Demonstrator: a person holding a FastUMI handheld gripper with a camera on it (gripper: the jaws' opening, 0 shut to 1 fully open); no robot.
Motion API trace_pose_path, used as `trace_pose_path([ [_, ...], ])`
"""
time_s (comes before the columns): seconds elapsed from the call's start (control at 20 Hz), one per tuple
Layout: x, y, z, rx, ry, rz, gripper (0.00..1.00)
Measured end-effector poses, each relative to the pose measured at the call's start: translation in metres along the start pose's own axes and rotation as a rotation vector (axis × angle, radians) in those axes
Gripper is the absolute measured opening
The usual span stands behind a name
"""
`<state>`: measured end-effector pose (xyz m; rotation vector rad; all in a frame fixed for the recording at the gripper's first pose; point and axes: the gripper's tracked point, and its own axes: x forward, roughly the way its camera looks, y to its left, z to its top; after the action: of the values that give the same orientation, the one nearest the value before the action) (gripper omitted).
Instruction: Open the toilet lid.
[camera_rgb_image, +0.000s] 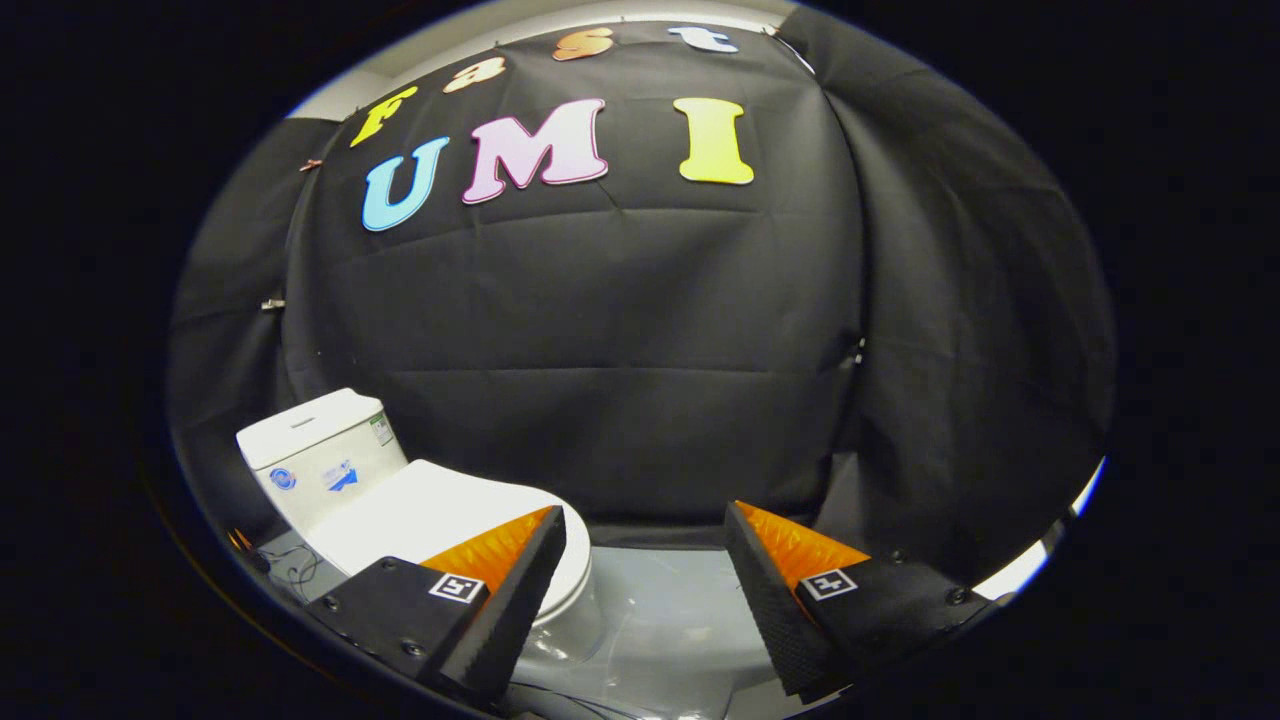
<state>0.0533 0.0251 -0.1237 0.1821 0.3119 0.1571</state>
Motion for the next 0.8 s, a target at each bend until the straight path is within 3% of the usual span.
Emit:
trace_pose_path([
  [0.15, 0.011, -0.001, -0.027, 0.059, 0.057, 0.022, 0.99],
  [0.25, 0.018, 0.01, -0.057, 0.165, 0.152, 0.066, 0.98],
  [0.45, 0.015, 0.053, -0.143, 0.341, 0.398, 0.175, 0.99],
  [0.6, -0.014, 0.099, -0.201, 0.442, 0.593, 0.295, 0.99],
  [0.8, -0.021, 0.135, -0.24, 0.496, 0.711, 0.365, 0.97],
])
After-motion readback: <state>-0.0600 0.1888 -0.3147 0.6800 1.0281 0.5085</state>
